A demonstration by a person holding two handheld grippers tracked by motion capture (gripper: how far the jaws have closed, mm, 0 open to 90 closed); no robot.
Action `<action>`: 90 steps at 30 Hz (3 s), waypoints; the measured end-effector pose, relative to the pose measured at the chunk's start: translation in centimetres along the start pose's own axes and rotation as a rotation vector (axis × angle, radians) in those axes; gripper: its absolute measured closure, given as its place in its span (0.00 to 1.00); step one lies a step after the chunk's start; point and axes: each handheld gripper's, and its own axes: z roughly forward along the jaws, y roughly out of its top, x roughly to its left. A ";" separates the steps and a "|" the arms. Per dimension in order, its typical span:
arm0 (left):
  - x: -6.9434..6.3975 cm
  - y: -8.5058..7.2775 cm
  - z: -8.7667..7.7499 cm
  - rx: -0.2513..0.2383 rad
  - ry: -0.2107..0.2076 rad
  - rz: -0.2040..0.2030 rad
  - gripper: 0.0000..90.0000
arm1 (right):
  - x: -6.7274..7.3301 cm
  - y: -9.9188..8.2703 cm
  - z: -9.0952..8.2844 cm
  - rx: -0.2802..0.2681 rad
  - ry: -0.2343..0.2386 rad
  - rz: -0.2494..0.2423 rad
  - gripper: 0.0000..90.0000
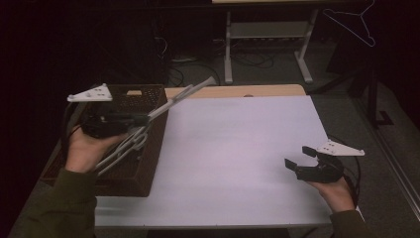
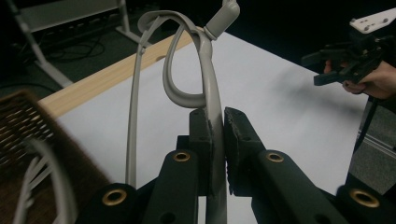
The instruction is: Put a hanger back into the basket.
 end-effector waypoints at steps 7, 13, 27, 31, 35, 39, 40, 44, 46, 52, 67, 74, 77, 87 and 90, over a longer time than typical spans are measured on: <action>2.4 -1.8 -3.1 0.003 0.074 -0.033 0.92 | 0.0 0.1 0.1 0.003 -0.008 -0.002 0.17; 4.3 -3.8 -4.7 0.021 0.121 -0.049 0.92 | 0.1 0.3 0.1 -0.001 -0.013 -0.008 0.16; 7.3 -8.0 -8.1 0.039 0.186 -0.082 0.92 | 0.1 0.5 0.3 0.002 -0.034 -0.008 0.16; 8.2 -9.4 -6.9 0.086 0.201 -0.070 0.92 | 0.1 0.5 0.4 0.008 -0.033 -0.010 0.16; 9.1 -10.7 -5.6 0.103 0.201 -0.069 0.92 | 0.1 0.5 0.4 0.009 -0.036 -0.008 0.16; 10.1 -12.0 -4.6 0.177 0.195 -0.092 0.91 | 0.1 0.5 0.3 0.008 -0.036 -0.007 0.16; 10.3 -12.4 -4.4 0.196 0.194 -0.110 0.91 | 0.1 0.5 0.3 0.007 -0.036 -0.008 0.16; 10.5 -12.5 -4.2 0.208 0.200 -0.130 0.85 | 0.1 0.6 0.3 0.006 -0.034 -0.011 0.16; 10.5 -12.3 -4.2 0.193 0.208 -0.144 0.70 | 0.2 0.7 0.2 0.004 -0.031 -0.014 0.16; 9.8 -11.1 -3.7 0.130 0.174 -0.144 0.49 | 0.8 1.7 0.0 -0.013 -0.012 -0.029 0.15; 3.9 -5.7 0.2 -0.112 0.033 -0.062 0.21 | 2.8 5.9 -1.0 -0.146 0.101 -0.062 0.08; 0.7 -4.6 2.8 -0.190 -0.032 -0.016 0.14 | 4.0 7.9 -1.0 -0.239 0.155 -0.091 0.03; -0.4 -4.4 3.9 -0.218 -0.046 -0.005 0.10 | 4.4 8.6 -0.9 -0.263 0.169 -0.094 0.02; -2.5 -4.9 6.4 -0.291 -0.081 0.032 0.01 | 5.6 10.9 -1.2 -0.355 0.230 -0.110 0.00; -2.7 -5.1 6.6 -0.293 -0.089 0.031 0.01 | 5.7 11.2 -1.2 -0.366 0.237 -0.114 0.00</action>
